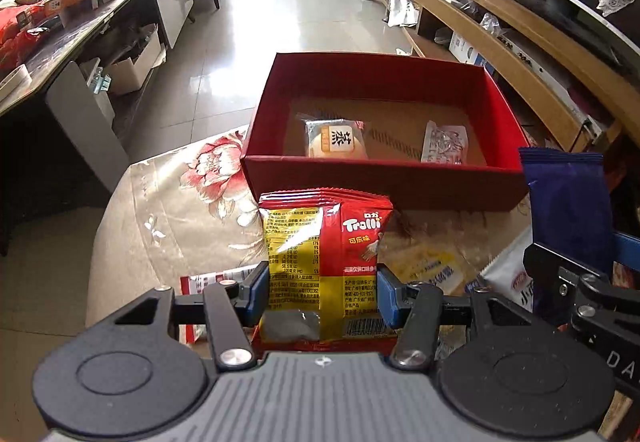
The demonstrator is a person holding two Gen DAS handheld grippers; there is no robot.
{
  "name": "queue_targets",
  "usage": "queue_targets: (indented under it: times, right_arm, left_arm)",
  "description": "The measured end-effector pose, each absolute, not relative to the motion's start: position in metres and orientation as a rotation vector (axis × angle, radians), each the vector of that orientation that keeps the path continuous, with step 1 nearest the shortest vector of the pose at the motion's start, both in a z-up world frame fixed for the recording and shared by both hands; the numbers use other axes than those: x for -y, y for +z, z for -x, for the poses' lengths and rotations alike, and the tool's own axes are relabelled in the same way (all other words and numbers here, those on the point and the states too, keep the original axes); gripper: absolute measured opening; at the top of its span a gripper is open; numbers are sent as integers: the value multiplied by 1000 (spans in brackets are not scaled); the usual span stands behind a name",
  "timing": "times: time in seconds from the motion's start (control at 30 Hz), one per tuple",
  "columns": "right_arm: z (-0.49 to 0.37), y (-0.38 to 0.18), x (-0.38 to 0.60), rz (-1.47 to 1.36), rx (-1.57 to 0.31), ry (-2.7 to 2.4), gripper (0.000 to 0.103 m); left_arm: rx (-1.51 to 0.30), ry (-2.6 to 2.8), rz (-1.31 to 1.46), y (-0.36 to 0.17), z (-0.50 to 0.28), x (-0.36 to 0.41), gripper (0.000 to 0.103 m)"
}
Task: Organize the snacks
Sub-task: 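Lift both packets and carry them toward the red box, then lower the Trolli packet and blue packet into the red box with both tools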
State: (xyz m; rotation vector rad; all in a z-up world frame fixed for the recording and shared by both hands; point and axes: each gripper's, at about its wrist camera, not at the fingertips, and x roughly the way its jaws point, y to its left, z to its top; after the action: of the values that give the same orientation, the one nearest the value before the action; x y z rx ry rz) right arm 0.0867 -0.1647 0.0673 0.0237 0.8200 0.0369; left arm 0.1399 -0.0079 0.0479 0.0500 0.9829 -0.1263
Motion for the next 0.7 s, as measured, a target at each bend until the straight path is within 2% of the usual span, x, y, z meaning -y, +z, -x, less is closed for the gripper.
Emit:
queue_targets:
  times: [0.7]
  right_arm:
    - [-123,66,174,-35,-812,15,73]
  left_arm:
    - [-941,-88,-64,52,-174,15,50]
